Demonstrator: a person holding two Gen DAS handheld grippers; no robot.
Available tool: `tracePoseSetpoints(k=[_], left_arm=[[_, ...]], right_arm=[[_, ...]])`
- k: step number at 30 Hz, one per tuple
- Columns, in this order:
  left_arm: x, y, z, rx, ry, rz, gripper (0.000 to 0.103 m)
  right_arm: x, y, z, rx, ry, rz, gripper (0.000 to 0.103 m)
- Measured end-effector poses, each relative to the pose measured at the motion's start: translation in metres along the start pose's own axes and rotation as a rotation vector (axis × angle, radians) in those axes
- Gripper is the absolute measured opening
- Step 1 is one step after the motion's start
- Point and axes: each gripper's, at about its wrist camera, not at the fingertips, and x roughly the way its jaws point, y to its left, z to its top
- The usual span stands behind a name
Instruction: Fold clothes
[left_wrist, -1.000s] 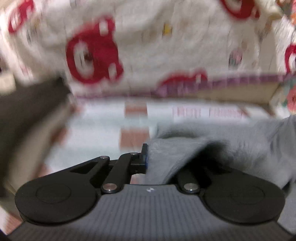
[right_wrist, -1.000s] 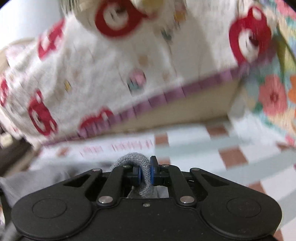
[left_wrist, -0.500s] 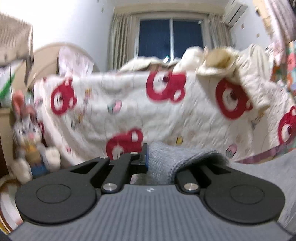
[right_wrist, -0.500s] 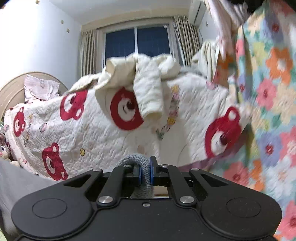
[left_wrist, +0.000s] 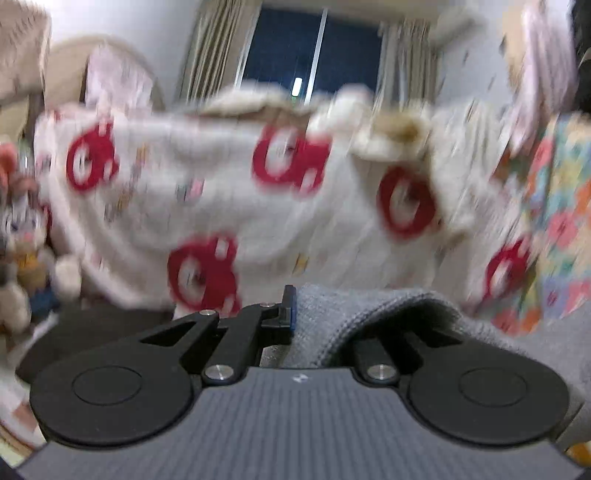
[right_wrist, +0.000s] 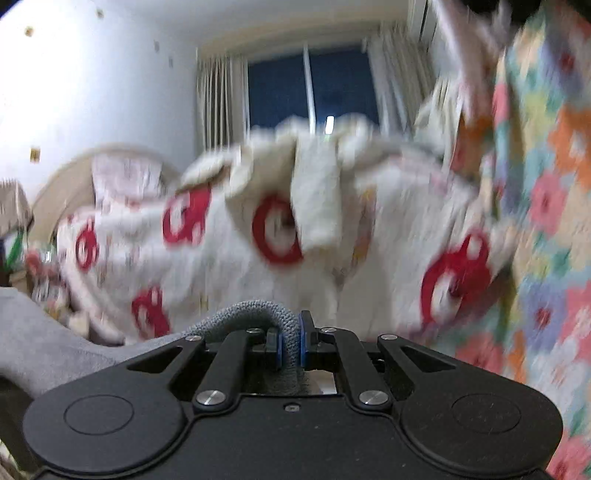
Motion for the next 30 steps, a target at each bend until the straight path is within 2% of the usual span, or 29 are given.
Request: tracePoseSetpoints(k=[4,6,7,8,10,12,13,15,18,23,27,29,30], left_arm=[[0.112,0.014,-0.019,0.037,0.211,0.048,0.005],[0.179,0.027,-0.010,0.012,0.229,0.134,0.013],[0.211,0.036,-0.004,-0.043,0.227,0.173,0.028],[0.241,0.042,-0.001,-0.066,0.237,0.205,0.044],[0.296,0.049,-0.002,-0.053,0.279,0.255,0.047],[0.319,0.046,-0.019,-0.013,0.330,0.271,0.048],[0.326,0.043,-0.031,0.012,0.357,0.274,0.050],[0.319,0.041,-0.062,0.035,0.389,0.231,0.056],[0.292,0.046,-0.111,0.020,0.441,0.159,0.057],[0.237,0.069,-0.175,-0.244,0.525,0.031,0.057],[0.218,0.064,-0.178,-0.174,0.569,0.020,0.059],[0.215,0.066,-0.174,-0.177,0.555,0.014,0.069],[0.215,0.068,-0.176,-0.200,0.566,0.006,0.069]], right_arm=[[0.102,-0.030,-0.033,0.073,0.161,-0.055,0.008],[0.168,-0.042,-0.038,0.076,0.204,-0.106,0.008],[0.204,-0.047,-0.038,0.081,0.220,-0.145,0.008],[0.235,-0.050,-0.040,0.068,0.232,-0.194,0.013],[0.285,-0.050,-0.049,0.009,0.251,-0.314,0.030],[0.334,-0.051,-0.057,-0.050,0.270,-0.434,0.039],[0.346,-0.050,-0.065,-0.049,0.279,-0.459,0.041],[0.345,-0.044,-0.086,0.007,0.296,-0.446,0.040],[0.329,-0.030,-0.124,0.039,0.383,-0.338,0.041],[0.274,-0.011,-0.172,0.167,0.447,-0.192,0.043],[0.231,0.011,-0.203,0.260,0.461,-0.099,0.045],[0.218,0.027,-0.215,0.259,0.459,-0.078,0.046],[0.214,0.037,-0.220,0.233,0.471,-0.064,0.047]])
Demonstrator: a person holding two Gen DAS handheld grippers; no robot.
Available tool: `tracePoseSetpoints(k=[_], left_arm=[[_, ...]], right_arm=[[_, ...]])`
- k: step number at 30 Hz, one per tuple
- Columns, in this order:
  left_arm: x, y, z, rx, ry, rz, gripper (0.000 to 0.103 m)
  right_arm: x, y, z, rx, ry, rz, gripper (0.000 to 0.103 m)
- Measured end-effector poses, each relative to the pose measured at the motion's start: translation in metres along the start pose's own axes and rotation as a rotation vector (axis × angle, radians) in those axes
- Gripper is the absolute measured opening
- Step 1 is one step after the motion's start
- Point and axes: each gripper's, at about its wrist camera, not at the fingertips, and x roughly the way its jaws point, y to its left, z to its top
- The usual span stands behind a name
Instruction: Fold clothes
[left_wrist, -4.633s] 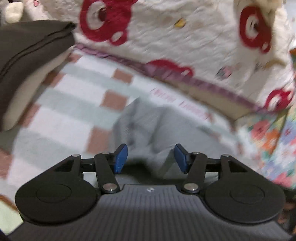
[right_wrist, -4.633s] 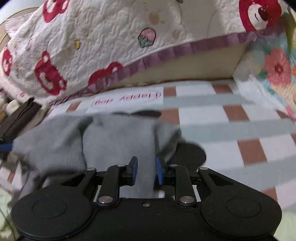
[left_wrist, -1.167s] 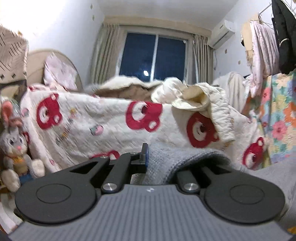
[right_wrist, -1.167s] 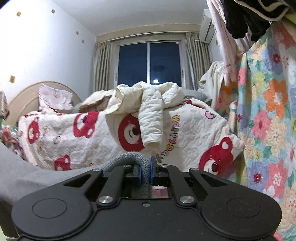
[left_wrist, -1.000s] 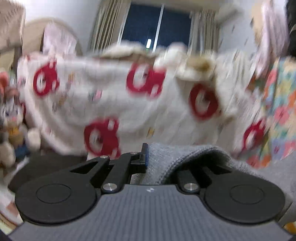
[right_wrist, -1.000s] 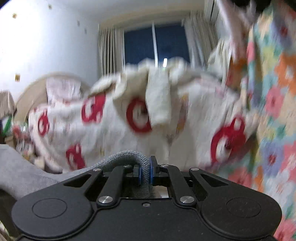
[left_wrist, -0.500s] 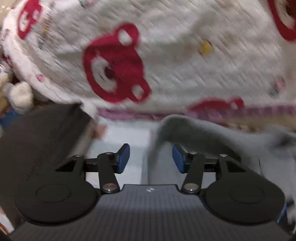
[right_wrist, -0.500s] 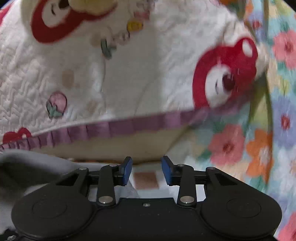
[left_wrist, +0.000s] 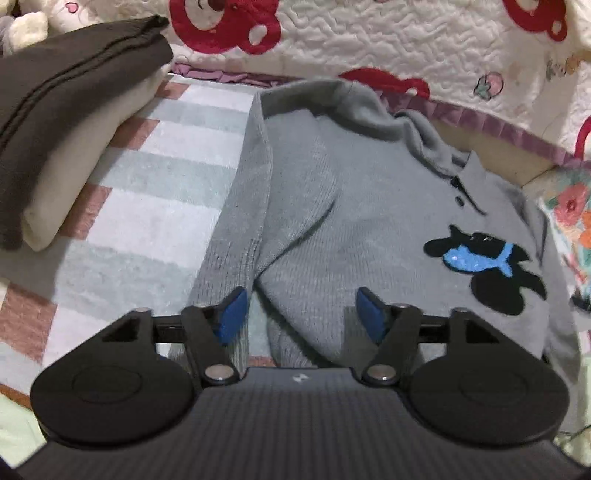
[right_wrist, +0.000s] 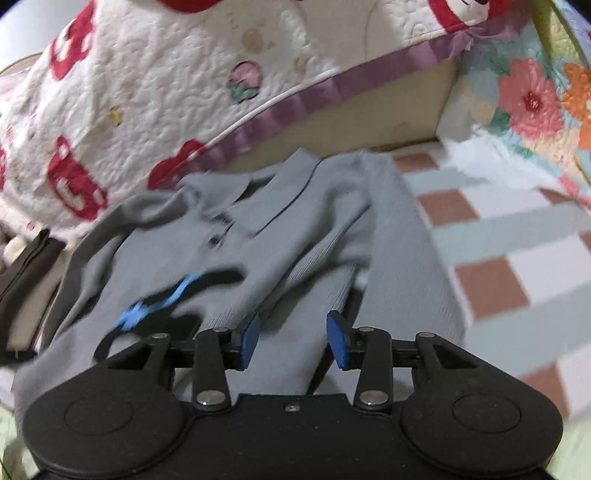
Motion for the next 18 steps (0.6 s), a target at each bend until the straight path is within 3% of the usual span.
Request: tracePoseSetpoints(k=[4,7,16,18], left_arm=[[0.012,0.011,-0.005,-0.081,0.069,-0.039,0.069],[0.016,0.010,-0.009,-0.084,0.089,-0.064,0.069],[0.009,0.001,-0.021,-0.115,0.162,-0.240,0.072],[0.011,-0.002,-0.028,-0.148,0.206,-0.285,0.074]], right_arm=[[0.003,0.037,-0.026,-0.205,0.087,0.005,0.048],[0.002,0.061,-0.033,-0.319,0.135,0.025,0.048],[0.002,0.111,-0.067,-0.404,0.271,0.226,0.049],[0.004,0.121,-0.074,-0.433,0.274,0.232,0.059]])
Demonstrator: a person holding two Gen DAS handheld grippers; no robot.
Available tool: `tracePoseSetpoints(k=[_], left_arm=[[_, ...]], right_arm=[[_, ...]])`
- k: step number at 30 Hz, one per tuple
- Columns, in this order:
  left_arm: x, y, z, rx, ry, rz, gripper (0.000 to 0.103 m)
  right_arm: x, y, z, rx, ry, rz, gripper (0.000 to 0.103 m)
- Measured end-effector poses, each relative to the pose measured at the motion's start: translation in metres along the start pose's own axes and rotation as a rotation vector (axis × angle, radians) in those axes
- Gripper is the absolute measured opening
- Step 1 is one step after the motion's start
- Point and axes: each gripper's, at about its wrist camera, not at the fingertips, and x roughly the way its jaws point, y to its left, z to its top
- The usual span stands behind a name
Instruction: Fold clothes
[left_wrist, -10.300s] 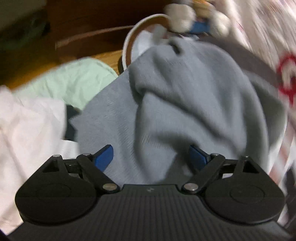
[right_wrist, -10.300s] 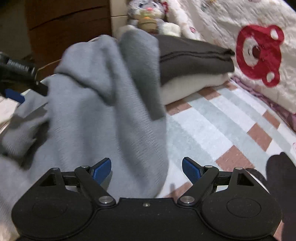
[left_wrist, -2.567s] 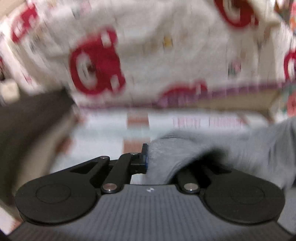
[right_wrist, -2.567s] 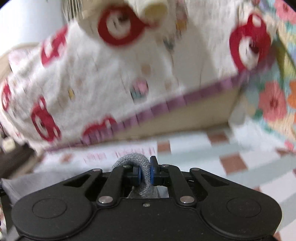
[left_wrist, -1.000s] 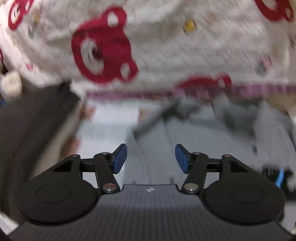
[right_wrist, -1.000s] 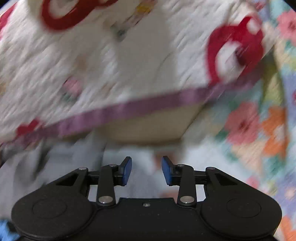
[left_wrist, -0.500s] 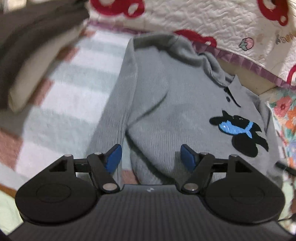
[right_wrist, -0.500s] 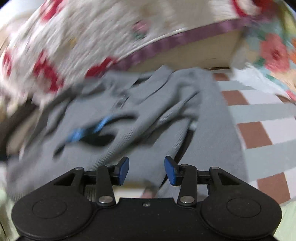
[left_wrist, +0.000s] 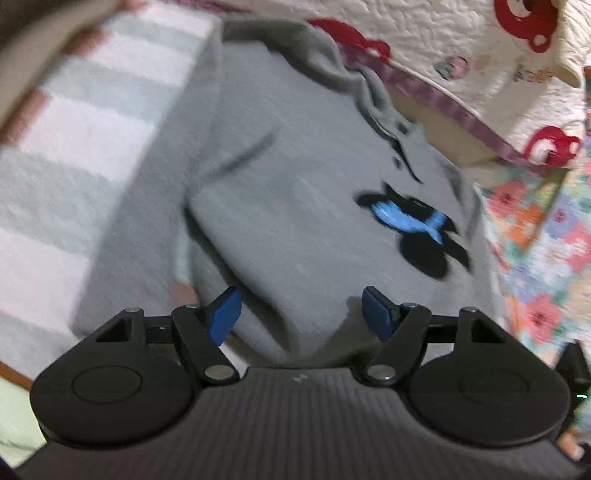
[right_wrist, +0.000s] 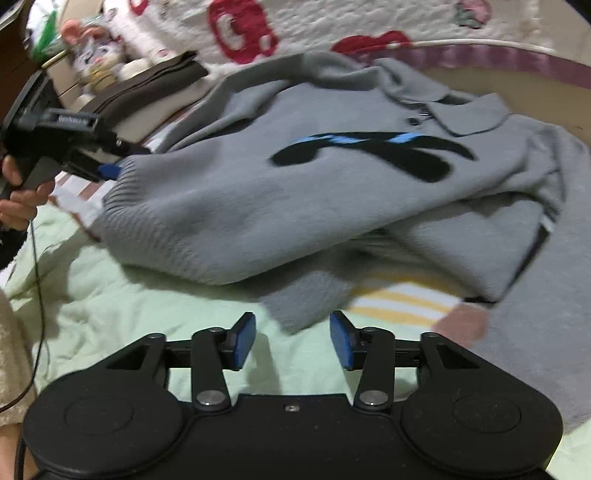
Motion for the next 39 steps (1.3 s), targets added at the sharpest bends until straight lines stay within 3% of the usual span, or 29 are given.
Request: tracePoseSetpoints(k=[3,5,7,8,11,15,18,24,28,33,34,36,37,39], left_arm=[[0.015,-0.004,-0.009,-0.016,0.069,-0.052,0.074],[0.020,-0.010,-0.010,0.014,0.068,-0.024,0.075],[0.022,-0.015,-0.010,0.040,0.053,0.005,0.075],[0.020,-0.017,-0.010,0.047,0.032,0.002,0.075],[0.005,-0.024,-0.007,0.090,-0.072,-0.021,0.075],[-0.019,-0.036,-0.007,0.153,-0.188,-0.003,0.075],[-0.017,-0.043,-0.011,0.209,-0.151,0.005,0.075],[0.011,-0.072,-0.030,0.459,-0.018,0.083,0.076],[0.029,-0.083,-0.048,0.506,0.046,0.102,0.086],[0.050,-0.095,-0.061,0.600,-0.017,0.255,0.086],[0.052,-0.093,-0.057,0.576,-0.040,0.260,0.082],[0.047,-0.081,-0.043,0.480,-0.089,0.247,0.045],[0.044,-0.075,-0.034,0.434,-0.099,0.235,0.020],[0.032,-0.060,-0.016,0.331,-0.134,0.177,0.015]], right_arm=[[0.014,0.010,-0.001,-0.074,-0.002,-0.050,0.063],[0.023,0.013,-0.002,-0.111,-0.013,-0.081,0.060],[0.026,0.015,0.001,-0.127,-0.061,-0.125,0.015],[0.023,0.014,0.006,-0.107,-0.099,-0.140,0.009],[-0.002,0.007,0.029,-0.011,-0.230,-0.172,0.009],[-0.028,-0.009,0.061,0.019,-0.338,-0.257,0.002],[-0.036,-0.026,0.079,0.027,-0.373,-0.317,0.002],[-0.038,-0.045,0.095,0.010,-0.380,-0.380,0.001],[-0.043,-0.053,0.099,0.052,-0.404,-0.414,0.001],[-0.032,-0.064,0.091,0.128,-0.385,-0.397,0.001],[-0.031,-0.066,0.087,0.139,-0.386,-0.384,0.002],[-0.033,-0.072,0.080,0.176,-0.398,-0.319,0.002],[-0.035,-0.076,0.077,0.195,-0.405,-0.281,0.003],[-0.033,-0.080,0.070,0.230,-0.400,-0.221,0.020]])
